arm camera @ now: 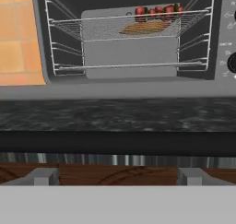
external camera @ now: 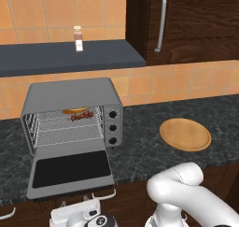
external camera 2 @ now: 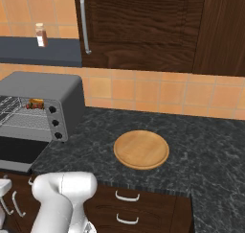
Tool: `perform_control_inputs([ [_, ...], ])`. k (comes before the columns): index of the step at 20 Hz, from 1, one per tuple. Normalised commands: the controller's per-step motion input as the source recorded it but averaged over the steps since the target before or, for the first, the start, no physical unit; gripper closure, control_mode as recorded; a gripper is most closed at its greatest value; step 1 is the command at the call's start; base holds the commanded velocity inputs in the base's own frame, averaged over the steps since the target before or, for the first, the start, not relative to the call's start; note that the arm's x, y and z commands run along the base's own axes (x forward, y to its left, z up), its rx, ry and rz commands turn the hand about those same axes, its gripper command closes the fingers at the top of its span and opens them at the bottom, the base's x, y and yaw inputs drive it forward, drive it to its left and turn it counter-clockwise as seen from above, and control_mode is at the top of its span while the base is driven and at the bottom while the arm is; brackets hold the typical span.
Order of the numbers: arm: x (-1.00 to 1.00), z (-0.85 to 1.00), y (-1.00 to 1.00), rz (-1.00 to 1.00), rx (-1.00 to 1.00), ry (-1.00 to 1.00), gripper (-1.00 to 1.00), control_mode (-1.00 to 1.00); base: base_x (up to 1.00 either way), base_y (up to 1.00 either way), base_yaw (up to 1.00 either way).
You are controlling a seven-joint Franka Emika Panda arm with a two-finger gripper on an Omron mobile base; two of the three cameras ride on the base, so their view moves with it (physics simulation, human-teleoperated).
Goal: Pick up the kebab skewer and baguette bread, and place them inside the toaster oven. Close the toaster oven door and start by setting the timer.
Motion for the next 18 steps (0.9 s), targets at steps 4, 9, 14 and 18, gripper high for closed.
perform_control_inputs([
  [4, 0.09, 0.0, 0.0, 0.0, 0.0, 0.0, -1.0, -1.0, 0.0, 0.0, 0.0],
  [9, 0.26, -0.04, 0.0, 0.0, 0.0, 0.0, -1.0, -1.0, 0.0, 0.0, 0.0],
  [14, 0.17, -0.03, 0.0, 0.0, 0.0, 0.0, -1.0, -1.0, 0.0, 0.0, 0.0],
  [18, 0.22, 0.09, 0.0, 0.0, 0.0, 0.0, -1.0, -1.0, 0.0, 0.0, 0.0],
])
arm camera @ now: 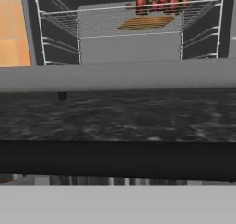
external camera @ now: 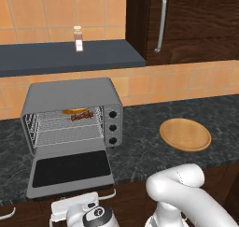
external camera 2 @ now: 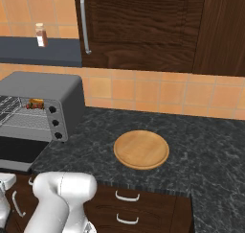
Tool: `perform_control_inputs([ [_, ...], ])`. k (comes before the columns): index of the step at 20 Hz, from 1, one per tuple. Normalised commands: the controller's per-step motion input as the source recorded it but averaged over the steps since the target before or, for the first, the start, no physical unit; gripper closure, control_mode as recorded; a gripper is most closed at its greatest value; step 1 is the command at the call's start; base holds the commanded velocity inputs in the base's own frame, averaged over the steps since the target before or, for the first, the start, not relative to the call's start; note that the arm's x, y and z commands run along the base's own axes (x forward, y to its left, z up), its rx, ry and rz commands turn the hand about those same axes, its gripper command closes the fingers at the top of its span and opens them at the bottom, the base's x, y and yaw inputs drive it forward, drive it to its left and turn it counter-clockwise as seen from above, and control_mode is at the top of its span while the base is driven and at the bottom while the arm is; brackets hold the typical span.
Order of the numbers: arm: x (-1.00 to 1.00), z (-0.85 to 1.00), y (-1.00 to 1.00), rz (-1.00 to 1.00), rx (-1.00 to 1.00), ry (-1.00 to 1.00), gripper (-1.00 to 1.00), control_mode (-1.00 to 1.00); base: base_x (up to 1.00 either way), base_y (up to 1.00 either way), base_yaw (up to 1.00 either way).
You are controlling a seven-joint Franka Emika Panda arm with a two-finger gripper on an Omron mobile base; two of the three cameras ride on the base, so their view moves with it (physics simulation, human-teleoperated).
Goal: Pick up the kebab skewer and baguette bread, and place them inside the toaster oven. Close the toaster oven door and start by setting the timer.
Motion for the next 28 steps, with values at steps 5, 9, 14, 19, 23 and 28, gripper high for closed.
perform_control_inputs([
  [5, 0.13, 0.26, 0.0, 0.0, 0.0, 0.0, -1.0, -1.0, 0.0, 0.0, 0.0],
  [9, 0.11, 0.4, 0.0, 0.0, 0.0, 0.0, -1.0, -1.0, 0.0, 0.0, 0.0],
  [14, 0.32, 0.34, 0.0, 0.0, 0.0, 0.0, -1.0, -1.0, 0.0, 0.0, 0.0],
  [19, 0.4, 0.26, 0.0, 0.0, 0.0, 0.0, -1.0, -1.0, 0.0, 0.0, 0.0],
  [23, 0.32, 0.43, 0.0, 0.0, 0.02, 0.0, -1.0, -1.0, 0.0, 0.0, 0.0],
  [28, 0.3, 0.54, 0.0, 0.0, 0.02, -0.02, -1.0, -1.0, 0.0, 0.0, 0.0],
])
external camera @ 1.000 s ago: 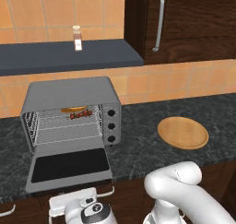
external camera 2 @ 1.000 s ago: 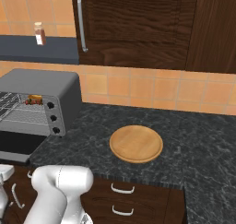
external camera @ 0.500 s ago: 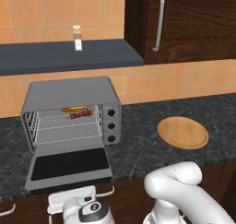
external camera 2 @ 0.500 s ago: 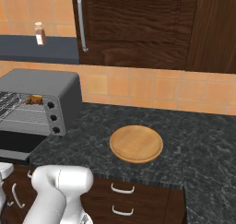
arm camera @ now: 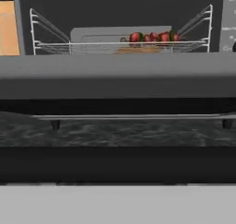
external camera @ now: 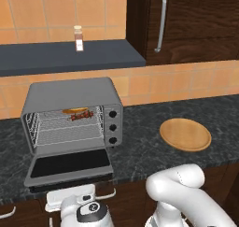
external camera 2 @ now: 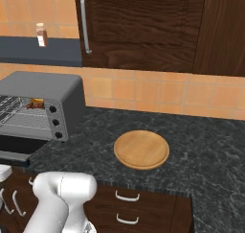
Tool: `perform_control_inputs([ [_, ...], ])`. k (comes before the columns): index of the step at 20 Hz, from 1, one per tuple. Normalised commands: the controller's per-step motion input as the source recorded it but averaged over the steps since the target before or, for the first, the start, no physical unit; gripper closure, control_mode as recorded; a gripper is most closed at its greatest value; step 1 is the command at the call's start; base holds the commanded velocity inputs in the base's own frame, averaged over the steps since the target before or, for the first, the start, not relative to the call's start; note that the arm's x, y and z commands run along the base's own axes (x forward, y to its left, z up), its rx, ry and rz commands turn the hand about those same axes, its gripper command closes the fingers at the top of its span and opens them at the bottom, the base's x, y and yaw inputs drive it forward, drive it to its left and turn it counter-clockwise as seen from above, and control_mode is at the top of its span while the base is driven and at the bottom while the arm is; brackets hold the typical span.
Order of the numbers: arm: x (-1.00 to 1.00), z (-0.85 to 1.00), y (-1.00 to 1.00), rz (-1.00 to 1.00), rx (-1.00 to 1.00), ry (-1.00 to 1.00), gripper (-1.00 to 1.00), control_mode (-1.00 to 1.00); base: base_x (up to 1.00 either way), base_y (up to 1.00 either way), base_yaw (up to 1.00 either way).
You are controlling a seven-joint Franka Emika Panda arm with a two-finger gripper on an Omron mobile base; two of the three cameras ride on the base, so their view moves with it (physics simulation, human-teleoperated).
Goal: Pick up the kebab skewer and baguette bread, and place them inside the toaster oven. Close the toaster oven door and start by setting the timer.
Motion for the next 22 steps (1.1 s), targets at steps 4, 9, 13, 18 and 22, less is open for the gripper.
perform_control_inputs([
  [4, 0.36, 0.58, 0.0, 0.0, 0.02, 0.0, -1.0, -1.0, 0.0, 0.0, 0.0],
  [9, 0.44, 0.52, 0.0, 0.0, 0.04, 0.0, -1.0, -1.0, 0.0, 0.0, 0.0],
  [13, 0.51, 0.41, 0.0, 0.0, 0.04, 0.0, -1.0, -1.0, 0.0, 0.0, 0.0],
  [18, 0.56, 0.32, 0.0, 0.0, 0.05, 0.0, -1.0, -1.0, 0.0, 0.0, 0.0],
  [22, 0.58, 0.28, 0.0, 0.0, 0.04, 0.0, -1.0, -1.0, 0.0, 0.0, 0.0],
])
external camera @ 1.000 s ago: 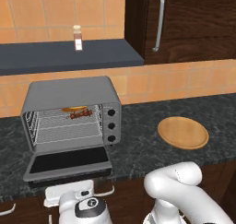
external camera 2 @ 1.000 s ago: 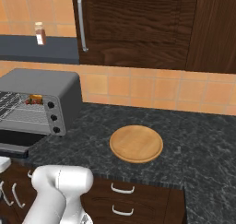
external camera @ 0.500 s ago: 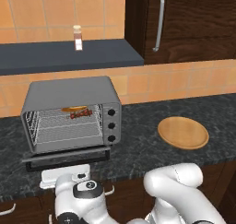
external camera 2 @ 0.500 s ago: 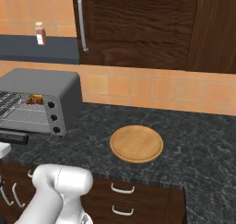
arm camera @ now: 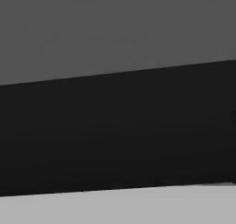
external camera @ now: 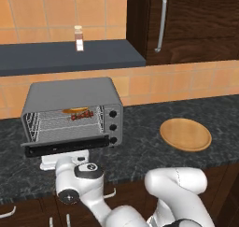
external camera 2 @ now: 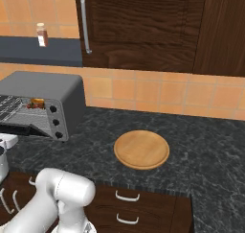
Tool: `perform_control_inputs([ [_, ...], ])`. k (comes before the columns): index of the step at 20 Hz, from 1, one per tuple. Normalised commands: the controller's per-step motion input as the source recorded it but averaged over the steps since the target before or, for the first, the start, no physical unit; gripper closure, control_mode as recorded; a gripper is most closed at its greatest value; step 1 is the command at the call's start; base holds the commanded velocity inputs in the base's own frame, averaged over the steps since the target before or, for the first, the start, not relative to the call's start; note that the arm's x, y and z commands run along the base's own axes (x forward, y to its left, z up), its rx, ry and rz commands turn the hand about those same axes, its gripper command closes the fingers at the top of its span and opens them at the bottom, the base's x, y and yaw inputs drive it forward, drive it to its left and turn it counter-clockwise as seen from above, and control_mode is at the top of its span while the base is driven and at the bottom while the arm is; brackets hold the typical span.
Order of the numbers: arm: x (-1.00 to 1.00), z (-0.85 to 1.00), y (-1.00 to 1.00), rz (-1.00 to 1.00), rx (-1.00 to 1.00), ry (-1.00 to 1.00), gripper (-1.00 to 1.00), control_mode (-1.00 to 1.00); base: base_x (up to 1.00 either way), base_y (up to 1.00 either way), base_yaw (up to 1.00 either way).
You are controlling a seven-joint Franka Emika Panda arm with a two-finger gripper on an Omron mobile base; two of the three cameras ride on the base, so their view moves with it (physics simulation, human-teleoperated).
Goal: Pick up the kebab skewer and baguette bread, and place them inside the toaster oven. Close the toaster oven door and start by setting the timer.
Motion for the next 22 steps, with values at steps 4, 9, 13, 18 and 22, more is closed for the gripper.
perform_control_inputs([
  [4, 0.49, 0.26, 0.0, 0.0, 0.03, 0.0, -1.0, -1.0, 0.0, 0.0, 0.0],
  [9, 0.46, 0.17, 0.0, 0.0, 0.02, 0.0, -1.0, -1.0, 0.0, 0.0, 0.0],
  [13, 0.31, 0.06, 0.0, 0.0, 0.01, 0.0, -1.0, -1.0, 0.0, 0.0, 0.0],
  [18, 0.24, 0.01, 0.0, 0.0, 0.0, 0.0, -1.0, -1.0, 0.0, 0.0, 0.0],
  [22, 0.18, 0.0, 0.0, 0.0, 0.0, 0.0, -1.0, -1.0, 0.0, 0.0, 0.0],
])
